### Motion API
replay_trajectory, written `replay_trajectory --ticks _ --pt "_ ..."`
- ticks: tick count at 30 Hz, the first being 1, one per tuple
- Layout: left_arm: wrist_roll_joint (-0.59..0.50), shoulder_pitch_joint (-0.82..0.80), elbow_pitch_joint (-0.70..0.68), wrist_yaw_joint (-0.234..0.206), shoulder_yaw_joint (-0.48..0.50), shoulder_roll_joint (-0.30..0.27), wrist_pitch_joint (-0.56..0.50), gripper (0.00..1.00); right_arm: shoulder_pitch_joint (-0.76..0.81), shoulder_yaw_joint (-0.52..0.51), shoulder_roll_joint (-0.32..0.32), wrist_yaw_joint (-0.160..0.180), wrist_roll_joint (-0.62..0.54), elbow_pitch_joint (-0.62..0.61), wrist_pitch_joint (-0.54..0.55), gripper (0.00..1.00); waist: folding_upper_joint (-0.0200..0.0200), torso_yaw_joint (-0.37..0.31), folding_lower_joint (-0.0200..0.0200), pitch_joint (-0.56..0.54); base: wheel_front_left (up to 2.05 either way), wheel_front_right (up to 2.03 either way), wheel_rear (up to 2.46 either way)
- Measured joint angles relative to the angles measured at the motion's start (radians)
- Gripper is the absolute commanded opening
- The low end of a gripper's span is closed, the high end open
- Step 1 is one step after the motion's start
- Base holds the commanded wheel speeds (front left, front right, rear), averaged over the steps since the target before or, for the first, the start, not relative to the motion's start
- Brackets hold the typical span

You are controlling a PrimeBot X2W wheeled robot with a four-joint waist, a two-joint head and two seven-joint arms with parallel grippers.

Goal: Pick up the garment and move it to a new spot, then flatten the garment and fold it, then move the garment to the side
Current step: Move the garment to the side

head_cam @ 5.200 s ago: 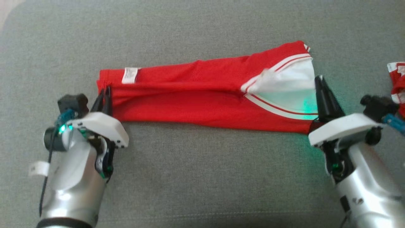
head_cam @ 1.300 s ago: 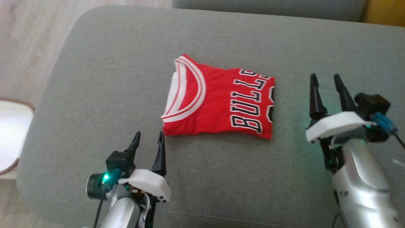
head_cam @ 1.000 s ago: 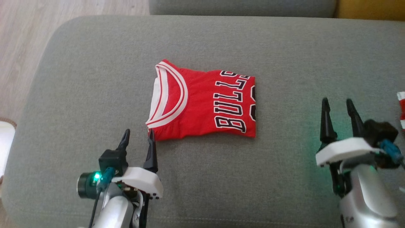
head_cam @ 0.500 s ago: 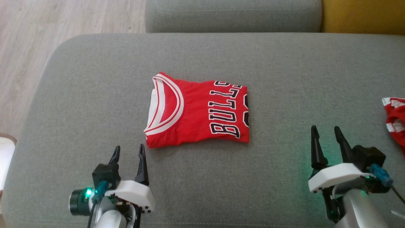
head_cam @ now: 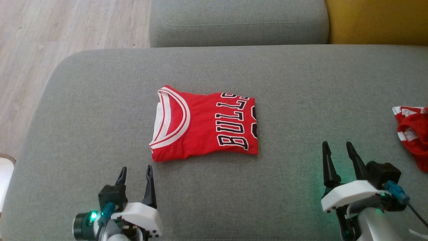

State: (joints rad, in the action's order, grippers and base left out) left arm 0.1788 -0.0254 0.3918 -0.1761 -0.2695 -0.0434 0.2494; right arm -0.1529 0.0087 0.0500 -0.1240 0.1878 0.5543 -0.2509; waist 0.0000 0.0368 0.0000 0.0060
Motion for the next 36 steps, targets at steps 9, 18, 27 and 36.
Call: replay_trajectory --ticks 9,18,27,36 --pt "0.000 0.000 -0.004 0.000 -0.003 0.000 0.000 1.00 0.000 0.017 0.000 0.000 0.014 -0.003 0.000 1.00 0.0000 0.007 0.0000 0.007 0.00 0.00 0.00" --pt "0.011 -0.024 -0.034 0.009 -0.049 0.000 0.000 1.00 -0.019 0.065 -0.001 0.000 0.016 0.013 0.000 1.00 0.0000 0.052 0.0000 0.066 0.00 0.00 0.00" --pt "0.027 -0.069 -0.058 0.009 -0.117 0.000 0.000 1.00 -0.148 0.107 0.000 0.000 0.016 0.079 0.000 1.00 0.0000 0.150 0.0000 0.144 0.00 0.00 0.00" --pt "0.047 -0.109 -0.070 0.004 -0.146 0.000 0.000 1.00 -0.232 0.097 0.002 0.000 0.014 0.170 0.000 1.00 0.0000 0.241 0.0000 0.205 0.00 0.00 0.00"
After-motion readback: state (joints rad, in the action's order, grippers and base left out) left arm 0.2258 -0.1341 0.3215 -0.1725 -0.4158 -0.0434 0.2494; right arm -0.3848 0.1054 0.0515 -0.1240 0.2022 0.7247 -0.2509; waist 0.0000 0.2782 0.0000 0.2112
